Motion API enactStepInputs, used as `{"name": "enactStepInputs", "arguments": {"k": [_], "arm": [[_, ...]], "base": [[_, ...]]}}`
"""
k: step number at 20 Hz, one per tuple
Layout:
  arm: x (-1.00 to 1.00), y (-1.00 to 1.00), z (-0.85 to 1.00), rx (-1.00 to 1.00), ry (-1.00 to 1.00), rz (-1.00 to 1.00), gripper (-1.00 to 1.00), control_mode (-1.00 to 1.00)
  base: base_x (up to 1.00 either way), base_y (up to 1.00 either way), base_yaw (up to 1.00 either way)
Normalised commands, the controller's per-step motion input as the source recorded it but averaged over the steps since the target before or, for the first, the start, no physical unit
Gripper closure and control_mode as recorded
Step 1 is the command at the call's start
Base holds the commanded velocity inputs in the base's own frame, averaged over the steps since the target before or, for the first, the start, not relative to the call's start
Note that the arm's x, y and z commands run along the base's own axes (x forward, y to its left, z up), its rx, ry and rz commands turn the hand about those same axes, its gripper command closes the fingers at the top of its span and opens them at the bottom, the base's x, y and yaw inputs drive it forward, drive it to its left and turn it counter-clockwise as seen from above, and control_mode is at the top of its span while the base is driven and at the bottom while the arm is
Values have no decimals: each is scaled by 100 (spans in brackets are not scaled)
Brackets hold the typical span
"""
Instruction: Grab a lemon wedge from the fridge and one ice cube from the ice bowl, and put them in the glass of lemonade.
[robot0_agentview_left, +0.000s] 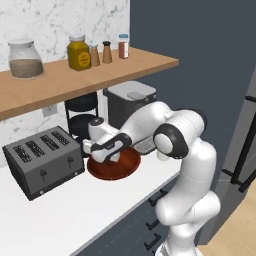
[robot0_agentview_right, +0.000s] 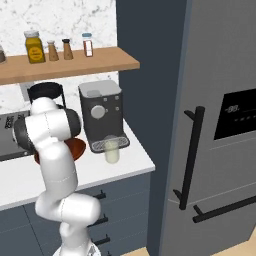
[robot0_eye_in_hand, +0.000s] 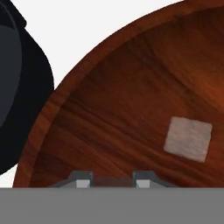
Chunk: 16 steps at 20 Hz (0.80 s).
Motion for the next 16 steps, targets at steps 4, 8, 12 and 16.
{"name": "enactStepInputs", "arguments": {"k": [4,8,12,16], "arm": [[-19,0,0,0,-2,-11,100,-100],[-35,-17,17,0,-8,-9,100,-100],[-35,-47,47,0,-6,-5,100,-100],[-37,-55,66,0,-3,-1,100,-100]], "base": [[0,0,0],[0,0,0],[0,0,0],[0,0,0]]}}
